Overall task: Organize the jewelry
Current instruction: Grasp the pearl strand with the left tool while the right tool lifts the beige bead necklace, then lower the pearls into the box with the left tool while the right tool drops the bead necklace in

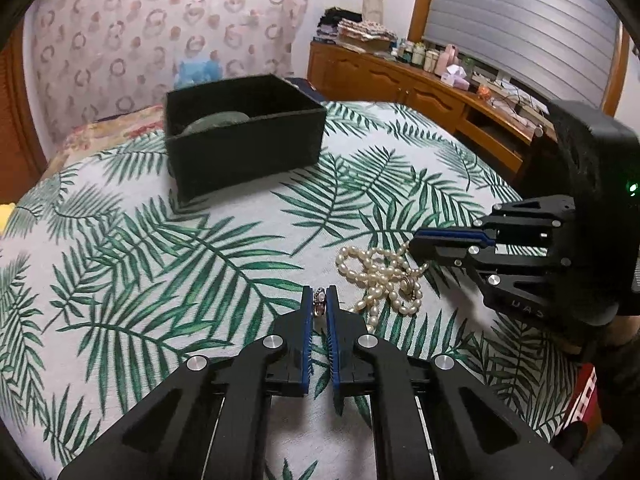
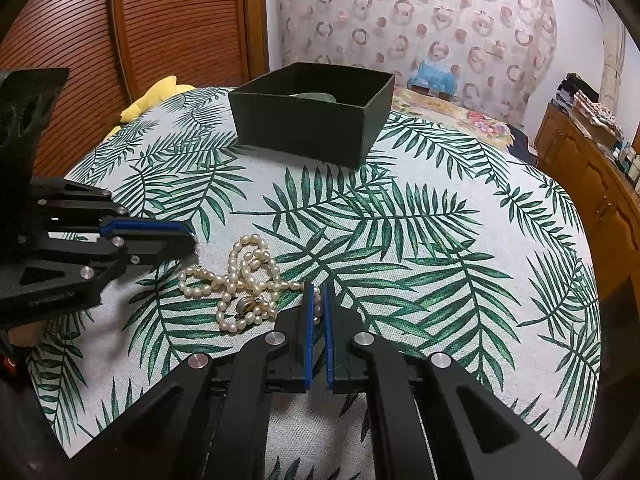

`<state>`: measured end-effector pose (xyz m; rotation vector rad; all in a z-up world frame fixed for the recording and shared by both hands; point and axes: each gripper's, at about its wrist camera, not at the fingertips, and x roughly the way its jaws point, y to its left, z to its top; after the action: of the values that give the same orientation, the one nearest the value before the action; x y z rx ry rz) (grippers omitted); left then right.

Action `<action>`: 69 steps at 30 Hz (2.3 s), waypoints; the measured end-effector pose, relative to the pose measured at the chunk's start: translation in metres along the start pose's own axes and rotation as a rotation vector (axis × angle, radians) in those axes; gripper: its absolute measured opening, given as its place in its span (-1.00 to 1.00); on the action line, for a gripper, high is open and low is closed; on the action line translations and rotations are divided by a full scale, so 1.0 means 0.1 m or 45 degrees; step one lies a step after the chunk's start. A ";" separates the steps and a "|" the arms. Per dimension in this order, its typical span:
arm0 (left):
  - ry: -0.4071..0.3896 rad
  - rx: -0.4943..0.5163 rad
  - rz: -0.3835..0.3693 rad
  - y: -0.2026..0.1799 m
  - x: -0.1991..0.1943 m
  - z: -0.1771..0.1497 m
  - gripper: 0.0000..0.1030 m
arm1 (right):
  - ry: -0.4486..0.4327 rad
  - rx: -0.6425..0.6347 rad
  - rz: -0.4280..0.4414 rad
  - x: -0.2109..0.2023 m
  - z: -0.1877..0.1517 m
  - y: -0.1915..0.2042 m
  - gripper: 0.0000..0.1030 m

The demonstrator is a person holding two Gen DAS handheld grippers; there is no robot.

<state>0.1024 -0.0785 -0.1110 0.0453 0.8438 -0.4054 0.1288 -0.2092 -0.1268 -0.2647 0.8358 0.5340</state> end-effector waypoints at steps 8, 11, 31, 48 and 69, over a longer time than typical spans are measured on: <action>-0.086 -0.006 0.045 0.04 -0.28 0.03 -0.89 | 0.000 -0.003 -0.004 0.01 0.02 0.02 -0.89; -0.105 -0.010 0.056 0.08 -0.34 0.04 -0.89 | -0.001 -0.016 -0.023 0.01 0.03 0.03 -0.91; -0.224 -0.001 0.144 0.30 -0.66 0.42 -0.89 | -0.349 -0.119 -0.079 -1.05 0.92 0.12 -0.91; -0.249 -0.012 0.183 0.48 -0.54 0.77 -0.89 | -0.524 -0.153 -0.115 -1.41 1.87 -0.02 -0.91; -0.200 -0.028 0.207 0.53 -0.26 0.86 -0.89 | -0.363 -0.019 -0.103 -0.47 2.20 -0.25 -0.90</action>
<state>0.1683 -0.0381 -0.0409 0.0601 0.6836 -0.2431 0.2560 -0.1527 0.0523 -0.2285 0.5425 0.4888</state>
